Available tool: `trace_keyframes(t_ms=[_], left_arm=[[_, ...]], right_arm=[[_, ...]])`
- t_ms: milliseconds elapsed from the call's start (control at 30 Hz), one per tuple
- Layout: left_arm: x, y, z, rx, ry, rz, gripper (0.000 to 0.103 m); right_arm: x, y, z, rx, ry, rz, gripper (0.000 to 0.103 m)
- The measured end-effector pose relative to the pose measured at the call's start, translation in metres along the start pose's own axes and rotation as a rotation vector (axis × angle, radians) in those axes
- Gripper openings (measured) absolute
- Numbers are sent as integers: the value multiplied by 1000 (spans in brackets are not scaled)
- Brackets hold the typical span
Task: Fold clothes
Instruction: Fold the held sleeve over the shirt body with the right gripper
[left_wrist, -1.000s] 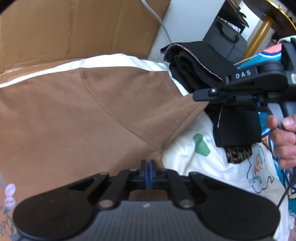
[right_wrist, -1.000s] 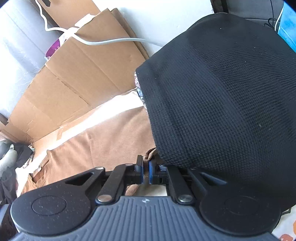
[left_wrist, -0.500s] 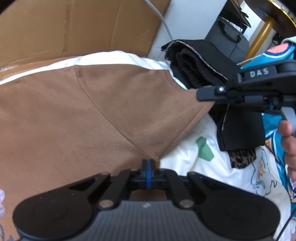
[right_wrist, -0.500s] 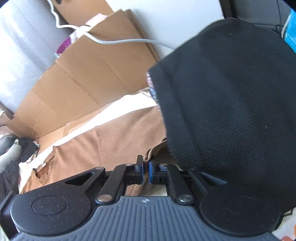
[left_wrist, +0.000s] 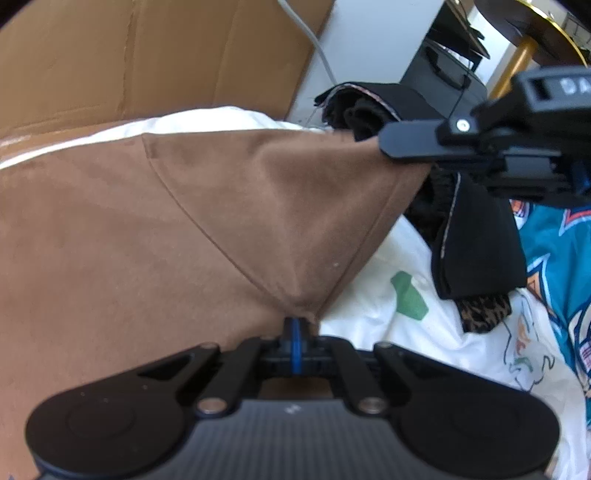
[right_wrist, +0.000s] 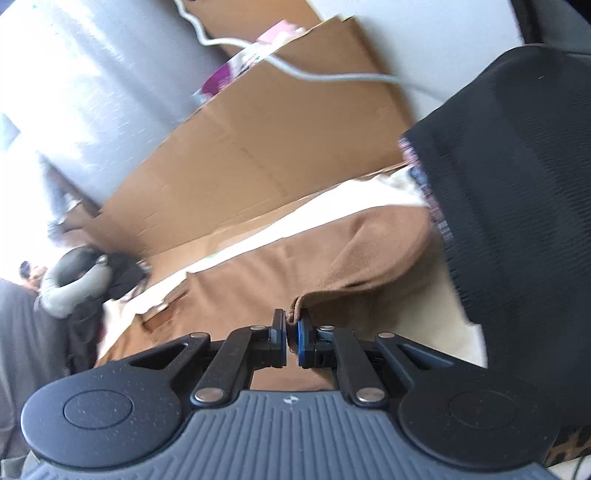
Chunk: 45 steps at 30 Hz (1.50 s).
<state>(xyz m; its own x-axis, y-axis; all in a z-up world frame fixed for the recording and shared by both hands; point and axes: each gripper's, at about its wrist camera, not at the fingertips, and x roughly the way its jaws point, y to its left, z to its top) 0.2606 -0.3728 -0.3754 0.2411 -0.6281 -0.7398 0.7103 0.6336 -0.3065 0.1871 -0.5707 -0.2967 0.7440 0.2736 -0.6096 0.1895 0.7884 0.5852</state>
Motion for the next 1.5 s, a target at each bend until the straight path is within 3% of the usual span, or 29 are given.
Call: trace_keyframes(t_ms=[200,500,533,600,633,667,700,800,1000,1233,1333,1400,1500], left_arm=[[0,-3,-1,14,-9,10,0],[-3,2,-7,-29,-48,-5,0],[-6,4,-8,-40,-54,-14,2],[-18,10,-12,-44,-69,-37,19],[-25,12,-15,-43,-75,-42,34],[-33,14,-18,-35,-80,-32,42],[-41,15,-22,-29,-80,-20,43],[-68,26,-33,-40,-53,23,42],[-112,56,-41,-137,-75,113,43],[-130,74,-41,-169,-116,187,44],[-128,80,-42,-186,-126,228,44],[-128,83,-44,-199,-125,233,44],[-130,84,-42,-194,-136,234,44]], right_arm=[[6,17,-10,-38,67,89,3],[16,22,-24,8,129,132,3],[16,22,-26,6,134,134,3],[16,24,-30,-7,139,134,4],[17,25,-32,-17,140,132,4],[17,26,-34,-26,142,129,4],[18,27,-36,-38,143,125,4],[21,32,-40,-74,144,110,6],[29,38,-51,-125,162,80,7],[40,52,-67,-191,192,71,7],[49,57,-77,-231,233,51,19],[49,55,-82,-239,257,52,43],[43,52,-87,-241,272,64,44]])
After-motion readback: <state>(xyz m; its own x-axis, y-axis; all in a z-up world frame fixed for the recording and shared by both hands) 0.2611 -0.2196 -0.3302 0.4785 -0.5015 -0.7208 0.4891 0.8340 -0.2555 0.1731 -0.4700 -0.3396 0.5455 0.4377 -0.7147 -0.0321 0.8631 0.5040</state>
